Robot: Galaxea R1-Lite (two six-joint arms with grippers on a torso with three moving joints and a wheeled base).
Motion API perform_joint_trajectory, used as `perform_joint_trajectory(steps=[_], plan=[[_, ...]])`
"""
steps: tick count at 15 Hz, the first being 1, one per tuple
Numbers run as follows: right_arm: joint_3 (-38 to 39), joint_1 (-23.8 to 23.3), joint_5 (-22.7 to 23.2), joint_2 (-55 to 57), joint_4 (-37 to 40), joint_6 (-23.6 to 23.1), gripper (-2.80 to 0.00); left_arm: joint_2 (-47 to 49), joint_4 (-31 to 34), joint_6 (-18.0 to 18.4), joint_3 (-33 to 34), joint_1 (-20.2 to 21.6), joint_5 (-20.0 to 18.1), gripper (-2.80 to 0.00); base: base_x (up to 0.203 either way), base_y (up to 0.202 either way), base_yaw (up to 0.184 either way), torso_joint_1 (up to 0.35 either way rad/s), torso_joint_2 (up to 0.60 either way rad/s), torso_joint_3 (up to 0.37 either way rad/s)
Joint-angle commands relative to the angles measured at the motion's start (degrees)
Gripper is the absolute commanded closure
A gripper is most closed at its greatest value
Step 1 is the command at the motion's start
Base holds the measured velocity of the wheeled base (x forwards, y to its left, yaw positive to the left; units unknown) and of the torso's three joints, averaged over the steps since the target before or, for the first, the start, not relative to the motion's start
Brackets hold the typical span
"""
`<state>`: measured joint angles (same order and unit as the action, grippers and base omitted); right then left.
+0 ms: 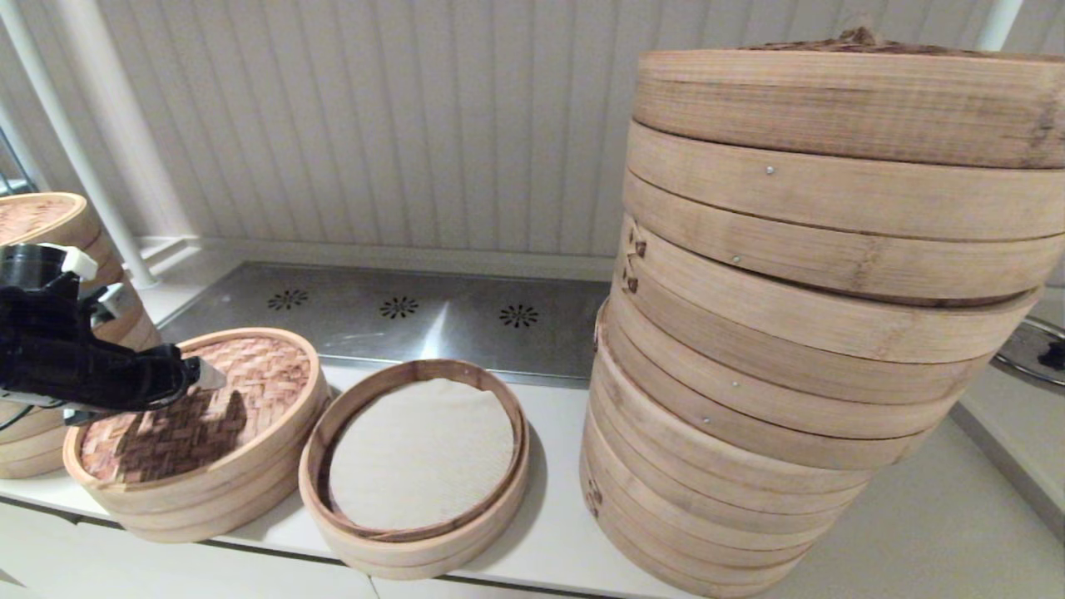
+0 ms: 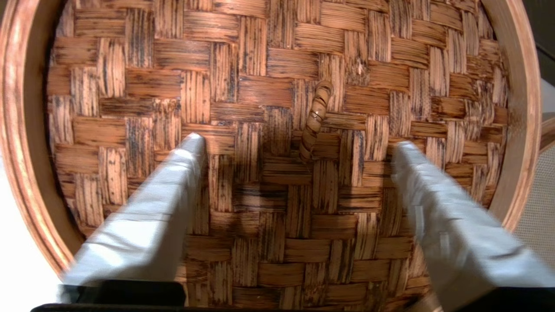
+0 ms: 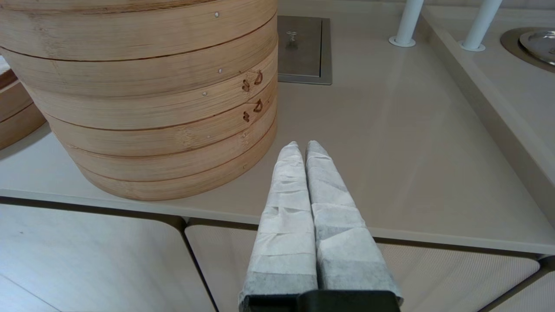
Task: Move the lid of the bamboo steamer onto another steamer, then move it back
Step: Pick up the steamer
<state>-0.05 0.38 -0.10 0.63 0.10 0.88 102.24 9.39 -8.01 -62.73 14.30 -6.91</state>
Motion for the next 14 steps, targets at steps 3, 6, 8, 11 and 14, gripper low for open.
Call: perform_joint_trajectory(steps=[3,6,8,11,14], plan=[[0.0,0.1,0.0,0.0,0.0,0.0,0.00,-0.1,0.0,0.1,-0.2,-0.1,-0.4,0.00,0.000,0.000,0.000,0.000,0.00,0.000],[0.0,0.1,0.0,0.0,0.0,0.0,0.00,0.0,-1.8,0.4,-0.4,-0.4,-0.2,0.00,0.000,0.000,0.000,0.000,0.00,0.000],[0.0,0.1,0.0,0.0,0.0,0.0,0.00,0.4,-3.0,0.6,-0.3,-0.7,0.1,0.00,0.000,0.000,0.000,0.000,0.00,0.000],[0.0,0.1,0.0,0.0,0.0,0.0,0.00,1.0,-3.3,0.6,0.2,-0.7,0.2,0.00,0.000,0.000,0.000,0.000,0.00,0.000],[0.0,0.0,0.0,0.0,0.0,0.0,0.00,1.0,-3.4,0.6,-0.4,-0.7,0.2,0.00,0.000,0.000,0.000,0.000,0.00,0.000]])
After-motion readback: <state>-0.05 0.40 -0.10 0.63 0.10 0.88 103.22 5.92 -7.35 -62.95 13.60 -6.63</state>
